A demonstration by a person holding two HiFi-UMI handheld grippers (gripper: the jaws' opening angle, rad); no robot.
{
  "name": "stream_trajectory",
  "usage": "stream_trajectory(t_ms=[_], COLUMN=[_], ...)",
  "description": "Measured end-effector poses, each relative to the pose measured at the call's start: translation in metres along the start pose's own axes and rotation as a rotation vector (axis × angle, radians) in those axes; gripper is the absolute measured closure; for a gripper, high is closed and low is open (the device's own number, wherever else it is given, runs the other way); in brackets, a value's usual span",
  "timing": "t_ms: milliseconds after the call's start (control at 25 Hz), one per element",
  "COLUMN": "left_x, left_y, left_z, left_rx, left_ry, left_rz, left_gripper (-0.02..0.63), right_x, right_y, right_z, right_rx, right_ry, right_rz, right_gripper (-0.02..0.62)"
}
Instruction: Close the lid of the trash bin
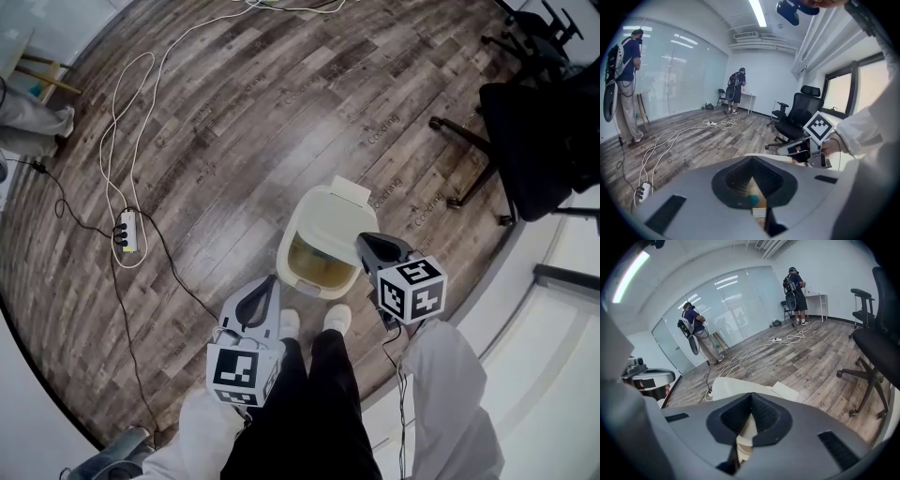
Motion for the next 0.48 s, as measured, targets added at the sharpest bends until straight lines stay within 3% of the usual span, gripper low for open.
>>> stream_trajectory(t_ms=[480], left_x=[0.006], left_y=[0.007], left_z=[0.007], left_rx=[-0.003], left_ry=[0.015], left_rz=[-0.012], left_gripper=[0.601], right_x=[0.048], right_y=[0.013], right_z=[0.033], right_rx=[-0.045], right_ry=[0.106], right_rz=[0.018], right_gripper=[0.572])
Point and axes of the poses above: the fingertips, and each gripper's own axes: z forward along the fingers, y to its left, x out of its underside, the point moved 8 cm from there along -z, backward along the fingers, and after that the axes turned 9 degrees about y, right-handed, at the moved point
